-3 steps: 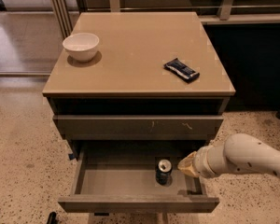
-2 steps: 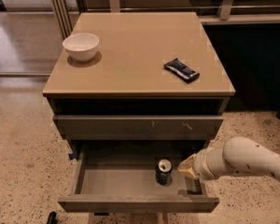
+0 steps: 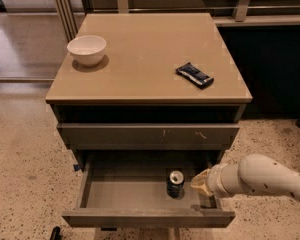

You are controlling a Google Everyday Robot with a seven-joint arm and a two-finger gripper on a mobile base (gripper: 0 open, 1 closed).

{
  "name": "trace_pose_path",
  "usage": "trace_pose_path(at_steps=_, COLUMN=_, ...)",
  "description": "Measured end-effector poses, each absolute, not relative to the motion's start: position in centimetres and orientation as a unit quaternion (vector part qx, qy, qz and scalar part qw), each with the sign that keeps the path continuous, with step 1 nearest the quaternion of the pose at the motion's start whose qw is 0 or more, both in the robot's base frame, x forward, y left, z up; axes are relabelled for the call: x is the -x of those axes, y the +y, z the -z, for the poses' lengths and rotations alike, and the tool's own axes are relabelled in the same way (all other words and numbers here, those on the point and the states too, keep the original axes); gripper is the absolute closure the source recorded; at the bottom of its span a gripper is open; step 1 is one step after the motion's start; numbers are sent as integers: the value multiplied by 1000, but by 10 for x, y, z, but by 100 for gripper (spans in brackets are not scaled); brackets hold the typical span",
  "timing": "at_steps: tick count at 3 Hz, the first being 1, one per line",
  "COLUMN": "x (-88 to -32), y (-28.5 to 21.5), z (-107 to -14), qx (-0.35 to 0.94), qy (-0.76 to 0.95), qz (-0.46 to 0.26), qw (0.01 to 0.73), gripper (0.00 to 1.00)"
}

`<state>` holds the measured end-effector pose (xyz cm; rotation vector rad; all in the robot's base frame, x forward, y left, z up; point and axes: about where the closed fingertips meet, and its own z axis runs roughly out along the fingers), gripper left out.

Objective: Pick pepsi can from middle drawer and place on counter

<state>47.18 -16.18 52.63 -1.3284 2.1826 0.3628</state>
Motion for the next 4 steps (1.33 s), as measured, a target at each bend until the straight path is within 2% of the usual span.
trace_pose_path(at_steps=1, x=-476, y=-157, z=-506, qx=491, qy=813, qz=-141, qw=280, gripper=44)
trace_pose_path(at_steps=2, x=-483, y=-151, z=-486, qx=484, qy=813, qz=-151, qw=287, gripper=34)
trace_pose_path(at_steps=4, x=-502, y=-129, z=-451, qx=471, qy=810, qz=-175, qw=303, gripper=37)
